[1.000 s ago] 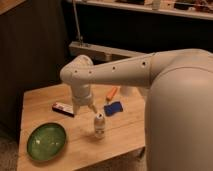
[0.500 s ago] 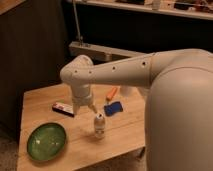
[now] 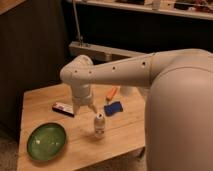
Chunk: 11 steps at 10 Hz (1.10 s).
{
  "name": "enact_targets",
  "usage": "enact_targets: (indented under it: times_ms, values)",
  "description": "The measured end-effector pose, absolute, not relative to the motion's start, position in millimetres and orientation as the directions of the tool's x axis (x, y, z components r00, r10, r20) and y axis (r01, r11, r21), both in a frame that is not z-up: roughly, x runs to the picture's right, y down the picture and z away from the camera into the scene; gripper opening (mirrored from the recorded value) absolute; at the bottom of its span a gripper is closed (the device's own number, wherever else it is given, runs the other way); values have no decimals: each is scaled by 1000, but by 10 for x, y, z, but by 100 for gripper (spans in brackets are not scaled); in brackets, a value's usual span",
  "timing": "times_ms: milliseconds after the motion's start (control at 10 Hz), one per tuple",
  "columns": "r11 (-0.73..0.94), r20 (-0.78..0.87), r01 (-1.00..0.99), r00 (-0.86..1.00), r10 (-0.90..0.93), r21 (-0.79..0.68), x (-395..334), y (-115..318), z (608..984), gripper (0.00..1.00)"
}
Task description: Push the eraser across the table
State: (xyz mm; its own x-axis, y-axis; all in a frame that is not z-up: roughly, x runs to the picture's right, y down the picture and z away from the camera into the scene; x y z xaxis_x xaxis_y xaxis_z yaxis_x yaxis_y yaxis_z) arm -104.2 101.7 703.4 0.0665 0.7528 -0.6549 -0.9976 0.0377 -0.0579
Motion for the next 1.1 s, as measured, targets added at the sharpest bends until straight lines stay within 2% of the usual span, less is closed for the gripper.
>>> enact_targets:
  times_ms: [700,1100]
  values:
    - [41,-637,-996,84,767,-83,-1057,991,7045,65]
    - [27,-454,-976,125,882,-216,-985,520,7222,65]
